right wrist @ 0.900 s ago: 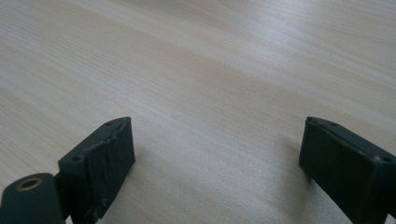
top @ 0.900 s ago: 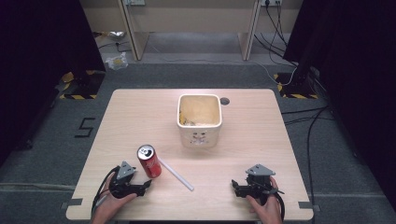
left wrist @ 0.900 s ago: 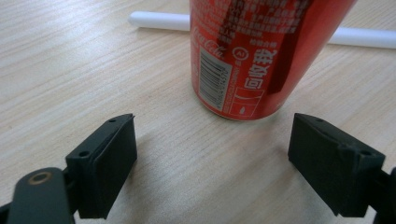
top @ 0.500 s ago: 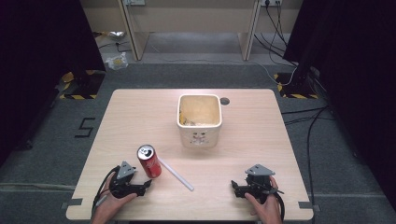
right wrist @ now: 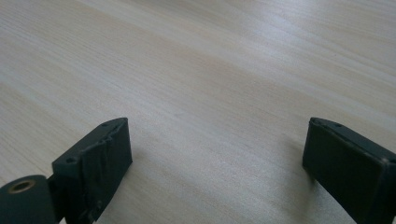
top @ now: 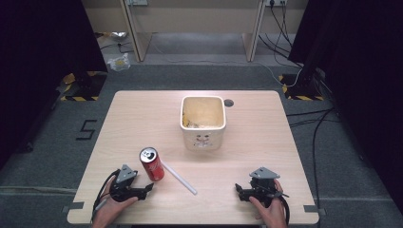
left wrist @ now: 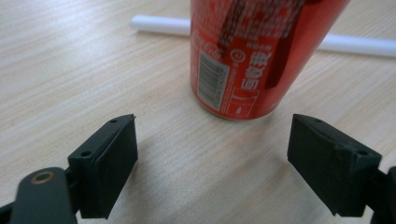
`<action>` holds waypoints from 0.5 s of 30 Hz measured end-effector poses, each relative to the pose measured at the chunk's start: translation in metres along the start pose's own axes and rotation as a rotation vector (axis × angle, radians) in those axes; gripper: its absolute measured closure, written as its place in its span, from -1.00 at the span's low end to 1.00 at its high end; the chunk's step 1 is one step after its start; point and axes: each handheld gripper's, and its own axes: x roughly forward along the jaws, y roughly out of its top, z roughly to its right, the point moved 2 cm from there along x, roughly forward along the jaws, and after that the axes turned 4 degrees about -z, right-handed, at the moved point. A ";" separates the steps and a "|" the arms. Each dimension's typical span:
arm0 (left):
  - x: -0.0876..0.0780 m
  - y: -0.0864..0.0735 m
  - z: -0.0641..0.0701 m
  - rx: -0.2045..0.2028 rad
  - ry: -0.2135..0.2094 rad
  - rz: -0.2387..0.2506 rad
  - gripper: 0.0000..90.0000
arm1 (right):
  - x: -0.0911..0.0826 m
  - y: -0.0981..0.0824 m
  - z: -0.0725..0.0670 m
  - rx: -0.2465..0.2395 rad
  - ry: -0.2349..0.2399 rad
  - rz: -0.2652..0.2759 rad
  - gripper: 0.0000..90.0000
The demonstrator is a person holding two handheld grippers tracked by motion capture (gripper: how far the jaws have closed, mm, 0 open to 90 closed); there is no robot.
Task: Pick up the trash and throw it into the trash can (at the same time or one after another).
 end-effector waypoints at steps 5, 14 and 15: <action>-0.006 0.006 0.004 -0.009 -0.014 0.045 -0.64 | 0.000 0.000 0.000 0.001 0.000 0.000 -0.81; -0.011 0.017 0.008 -0.006 -0.023 0.088 -0.63 | 0.000 0.000 0.000 0.000 0.000 0.000 -0.81; -0.010 0.018 0.009 -0.004 -0.021 0.088 -0.63 | 0.000 0.000 0.000 0.000 0.000 0.000 -0.81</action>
